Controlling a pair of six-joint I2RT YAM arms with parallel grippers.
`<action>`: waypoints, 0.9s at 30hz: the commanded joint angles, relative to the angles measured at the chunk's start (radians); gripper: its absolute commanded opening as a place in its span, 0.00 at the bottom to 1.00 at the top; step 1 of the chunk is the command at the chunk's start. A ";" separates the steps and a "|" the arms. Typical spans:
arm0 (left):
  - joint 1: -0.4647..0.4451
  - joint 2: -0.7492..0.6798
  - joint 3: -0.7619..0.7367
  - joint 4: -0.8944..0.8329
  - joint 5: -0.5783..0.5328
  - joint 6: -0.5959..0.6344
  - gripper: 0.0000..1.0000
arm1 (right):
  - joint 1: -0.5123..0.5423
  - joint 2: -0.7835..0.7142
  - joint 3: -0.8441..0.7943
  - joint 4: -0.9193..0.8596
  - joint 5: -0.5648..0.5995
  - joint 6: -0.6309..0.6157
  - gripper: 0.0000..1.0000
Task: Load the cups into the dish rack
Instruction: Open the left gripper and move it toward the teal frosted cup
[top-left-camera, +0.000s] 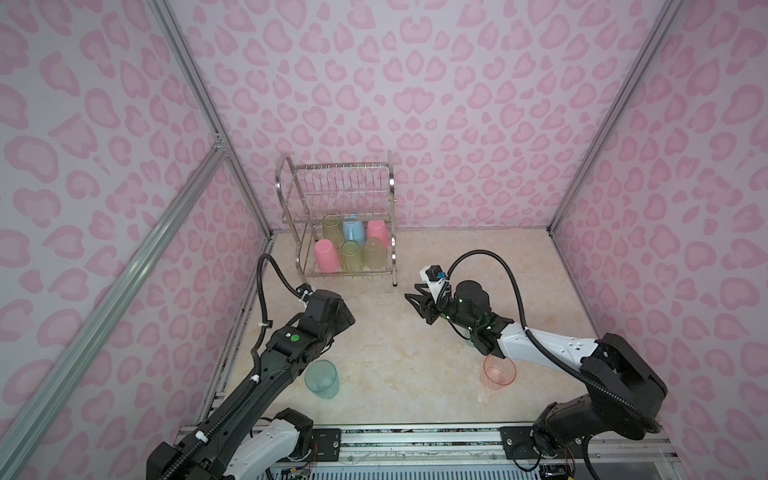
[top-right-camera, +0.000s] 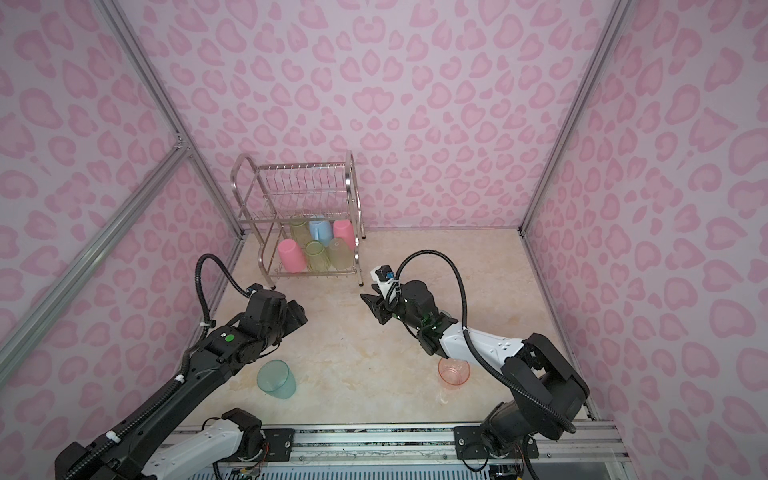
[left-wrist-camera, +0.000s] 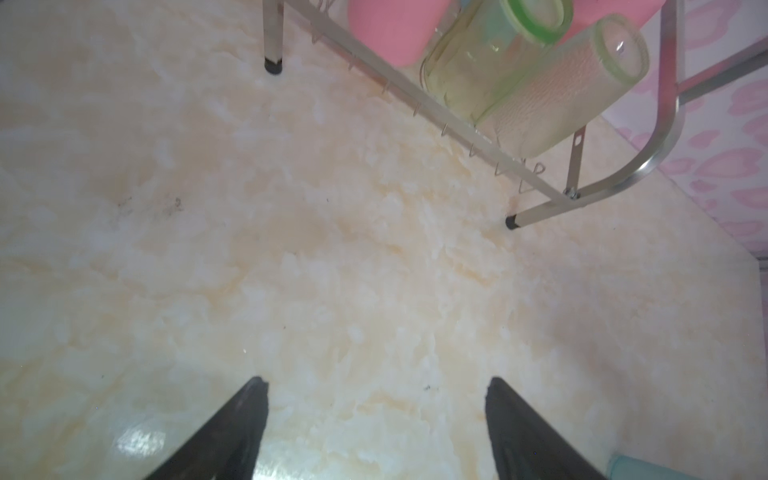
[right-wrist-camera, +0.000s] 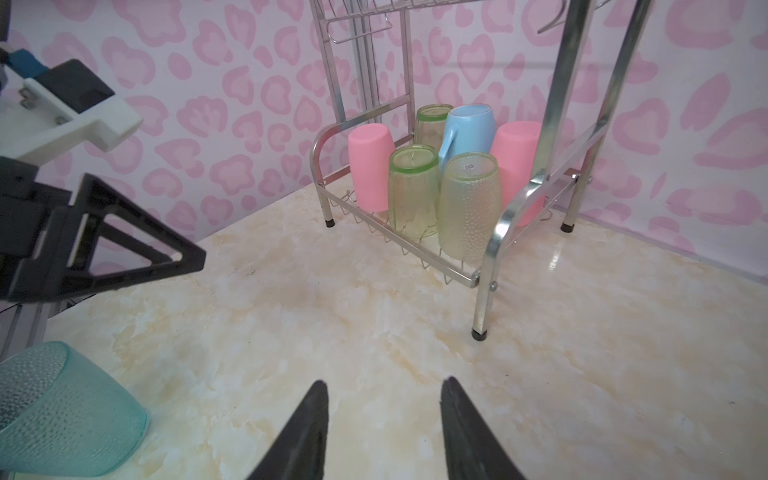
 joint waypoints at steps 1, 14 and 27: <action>-0.028 -0.001 0.040 -0.201 0.035 -0.076 0.83 | 0.006 0.010 0.020 -0.064 0.047 -0.019 0.44; -0.060 -0.036 0.153 -0.529 0.112 -0.128 0.71 | 0.011 0.016 0.050 -0.133 0.097 -0.024 0.43; -0.161 -0.017 0.081 -0.563 0.158 -0.195 0.54 | 0.018 0.012 0.054 -0.135 0.095 -0.030 0.43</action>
